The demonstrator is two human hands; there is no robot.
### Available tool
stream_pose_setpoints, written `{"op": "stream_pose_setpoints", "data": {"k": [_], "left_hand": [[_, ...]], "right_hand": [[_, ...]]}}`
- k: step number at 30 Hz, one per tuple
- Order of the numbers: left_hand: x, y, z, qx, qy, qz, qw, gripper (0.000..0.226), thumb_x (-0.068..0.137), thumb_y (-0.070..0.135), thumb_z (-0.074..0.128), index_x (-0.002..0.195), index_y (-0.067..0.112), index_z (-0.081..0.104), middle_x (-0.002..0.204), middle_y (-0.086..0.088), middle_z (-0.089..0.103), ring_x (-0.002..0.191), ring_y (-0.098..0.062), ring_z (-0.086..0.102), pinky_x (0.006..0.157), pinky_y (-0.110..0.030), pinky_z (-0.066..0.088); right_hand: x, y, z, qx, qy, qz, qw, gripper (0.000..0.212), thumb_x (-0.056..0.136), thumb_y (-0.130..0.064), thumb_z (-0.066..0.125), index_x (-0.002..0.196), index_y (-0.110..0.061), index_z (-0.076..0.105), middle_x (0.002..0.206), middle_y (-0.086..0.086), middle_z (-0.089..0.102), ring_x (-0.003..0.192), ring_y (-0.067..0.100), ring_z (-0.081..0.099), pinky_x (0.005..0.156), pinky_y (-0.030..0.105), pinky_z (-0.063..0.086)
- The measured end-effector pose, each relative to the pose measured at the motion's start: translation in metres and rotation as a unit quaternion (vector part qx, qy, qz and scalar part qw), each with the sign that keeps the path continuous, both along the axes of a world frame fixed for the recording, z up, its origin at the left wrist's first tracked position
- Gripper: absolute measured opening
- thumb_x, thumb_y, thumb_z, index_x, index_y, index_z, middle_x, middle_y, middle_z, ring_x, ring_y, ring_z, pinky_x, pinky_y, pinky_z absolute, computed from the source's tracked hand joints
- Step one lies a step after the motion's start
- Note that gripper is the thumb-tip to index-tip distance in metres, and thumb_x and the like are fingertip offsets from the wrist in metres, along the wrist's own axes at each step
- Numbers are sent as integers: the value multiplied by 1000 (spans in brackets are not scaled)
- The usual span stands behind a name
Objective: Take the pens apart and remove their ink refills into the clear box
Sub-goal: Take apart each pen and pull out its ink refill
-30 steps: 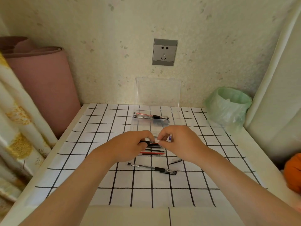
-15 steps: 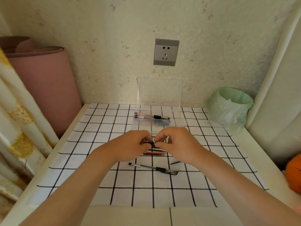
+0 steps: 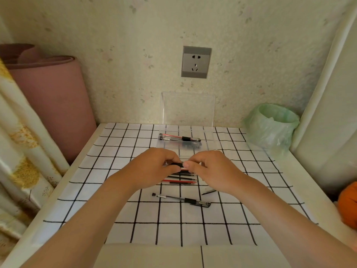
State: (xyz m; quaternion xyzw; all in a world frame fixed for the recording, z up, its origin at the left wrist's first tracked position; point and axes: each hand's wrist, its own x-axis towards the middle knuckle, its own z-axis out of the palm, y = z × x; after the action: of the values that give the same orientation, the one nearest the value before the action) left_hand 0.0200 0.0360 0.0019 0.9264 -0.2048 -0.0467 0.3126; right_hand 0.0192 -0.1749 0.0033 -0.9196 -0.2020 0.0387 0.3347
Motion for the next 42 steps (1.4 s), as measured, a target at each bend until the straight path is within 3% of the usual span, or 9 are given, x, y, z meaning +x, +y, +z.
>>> {"op": "stream_pose_setpoints", "data": {"k": [2, 5, 8, 12, 17, 23, 29, 35, 42], "left_hand": [[0, -1, 0, 1, -1, -4, 1000, 11, 91, 38, 63, 99, 38, 71, 87, 20, 66, 84, 6, 58, 71, -13, 41], [1, -2, -1, 1, 2, -7, 1000, 11, 92, 34, 64, 99, 38, 70, 88, 20, 66, 84, 7, 58, 72, -13, 41], [2, -2, -2, -2, -1, -9, 1000, 10, 91, 32, 64, 99, 36, 70, 87, 20, 65, 83, 5, 59, 75, -16, 45], [2, -2, -4, -2, -4, -13, 1000, 12, 91, 33, 64, 101, 34, 71, 85, 18, 65, 80, 4, 58, 73, -17, 45], [2, -3, -4, -12, 1, -13, 1000, 10, 91, 33, 64, 97, 36, 71, 85, 18, 65, 81, 3, 58, 71, -15, 42], [1, -3, -4, 6, -4, -9, 1000, 11, 91, 33, 65, 100, 36, 71, 87, 18, 66, 82, 3, 59, 73, -16, 45], [2, -2, -3, 25, -31, -2, 999, 11, 91, 39, 63, 100, 41, 70, 84, 23, 62, 81, 11, 55, 66, -13, 37], [1, -2, -3, 18, -28, -7, 999, 13, 90, 38, 64, 102, 40, 70, 89, 21, 65, 87, 5, 59, 76, -17, 47], [3, -3, -6, -1, -19, -12, 1000, 13, 91, 35, 63, 102, 37, 71, 87, 19, 65, 85, 5, 58, 76, -18, 48]], "right_hand": [[0, -1, 1, -11, -7, -2, 1000, 25, 86, -50, 65, 107, -38, 68, 89, -20, 64, 64, -12, 52, 62, 17, 38], [1, -2, 2, -14, -35, -15, 999, 16, 80, -39, 75, 92, -37, 64, 81, -22, 61, 64, -10, 52, 57, 15, 36], [1, -2, 2, -12, -27, -12, 999, 6, 86, -38, 69, 85, -35, 65, 77, -21, 59, 62, -10, 52, 56, 15, 33], [1, -2, 1, -40, -18, -3, 999, 24, 94, -50, 53, 93, -32, 69, 82, -16, 59, 69, -3, 51, 64, 23, 38], [-1, -3, 3, -47, -43, -8, 998, 12, 83, -42, 71, 88, -37, 62, 75, -23, 56, 69, -17, 49, 57, 14, 31], [0, -1, 1, -59, -23, 6, 998, 26, 94, -49, 54, 89, -28, 70, 79, -10, 62, 64, 3, 53, 58, 26, 41], [-1, -3, 4, -45, -36, -6, 998, 7, 85, -39, 70, 87, -36, 64, 69, -24, 55, 66, -14, 51, 57, 15, 33], [-1, -3, 3, -59, -7, 11, 998, 26, 95, -46, 53, 97, -27, 71, 83, -9, 64, 67, 4, 54, 62, 29, 45], [0, -2, 3, -64, -53, -7, 997, 7, 88, -42, 66, 91, -36, 69, 81, -22, 59, 66, -5, 50, 62, 19, 37]]}}
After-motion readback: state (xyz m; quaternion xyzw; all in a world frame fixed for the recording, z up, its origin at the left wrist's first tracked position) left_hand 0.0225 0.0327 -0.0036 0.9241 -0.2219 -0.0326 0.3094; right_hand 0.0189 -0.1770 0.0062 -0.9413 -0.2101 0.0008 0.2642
